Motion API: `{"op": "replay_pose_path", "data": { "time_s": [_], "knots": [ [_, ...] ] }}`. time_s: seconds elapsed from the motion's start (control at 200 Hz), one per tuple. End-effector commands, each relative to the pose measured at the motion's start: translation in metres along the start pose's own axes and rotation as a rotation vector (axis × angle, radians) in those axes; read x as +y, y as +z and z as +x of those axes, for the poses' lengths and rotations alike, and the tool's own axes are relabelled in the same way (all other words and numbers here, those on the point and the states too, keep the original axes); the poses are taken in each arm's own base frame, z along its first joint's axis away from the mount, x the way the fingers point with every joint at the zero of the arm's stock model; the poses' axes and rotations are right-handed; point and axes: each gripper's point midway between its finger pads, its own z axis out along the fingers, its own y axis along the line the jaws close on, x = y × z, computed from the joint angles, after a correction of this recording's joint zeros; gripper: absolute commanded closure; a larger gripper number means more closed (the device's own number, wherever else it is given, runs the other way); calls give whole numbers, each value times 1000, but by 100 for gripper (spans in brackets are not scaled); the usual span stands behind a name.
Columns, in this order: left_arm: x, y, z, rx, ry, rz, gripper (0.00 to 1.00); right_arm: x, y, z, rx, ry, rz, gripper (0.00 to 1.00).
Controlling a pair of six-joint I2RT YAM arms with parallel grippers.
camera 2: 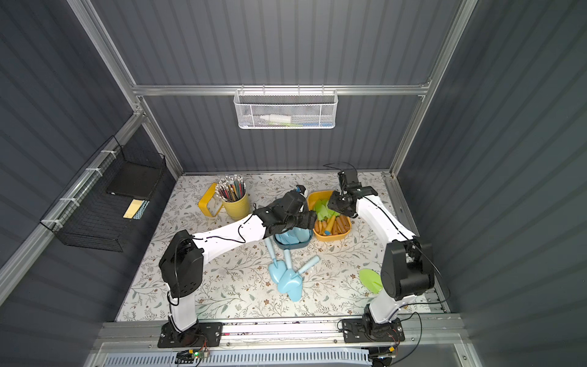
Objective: Sort the small shovels by color and place them into the storage box
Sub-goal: Adjust the shovel in the storage box, then pick up the shovel from the center of the board.
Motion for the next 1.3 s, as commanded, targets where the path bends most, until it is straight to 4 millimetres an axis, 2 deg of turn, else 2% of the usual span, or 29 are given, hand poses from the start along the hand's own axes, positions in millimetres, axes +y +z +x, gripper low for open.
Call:
{"op": "replay_pose_path", "data": {
  "time_s": [0.0, 0.145, 0.28, 0.375, 0.46, 0.48, 0.54, 0.865, 1.011, 1.151, 1.216, 1.296],
  "knots": [
    [-31, -21, 22, 56, 153, 93, 17, -3, -21, -25, -96, 45, -6, 57],
    [-36, -19, 65, 178, 198, 127, 18, -24, -32, -34, -137, 99, 19, 57],
    [-40, -23, 94, 255, 223, 151, 19, -45, -29, -27, -112, 157, 24, 57],
    [-41, -25, 114, 301, 242, 151, 20, -50, -26, -21, -89, 176, 18, 57],
    [-37, -27, 123, 321, 237, 149, 21, -51, -25, -18, -78, 177, 14, 57],
    [-30, -25, 139, 359, 240, 138, 22, -51, -25, -17, -76, 176, 14, 57],
    [-26, -25, 150, 388, 242, 134, 22, -52, -24, -15, -73, 177, 16, 57],
    [-25, -17, 197, 494, 261, 150, 25, -54, -19, -1, -43, 178, 0, 57],
    [-20, -4, 205, 509, 285, 121, 28, -56, -18, 5, -29, 177, -2, 57],
    [-14, 5, 208, 513, 301, 86, 40, -57, -19, 9, -22, 173, -6, 57],
    [-11, 8, 210, 521, 310, 71, 51, -58, -18, 10, -19, 172, -9, 57],
    [-12, 9, 208, 520, 320, 69, 70, -59, -18, 13, -11, 172, -12, 57]
  ]
}}
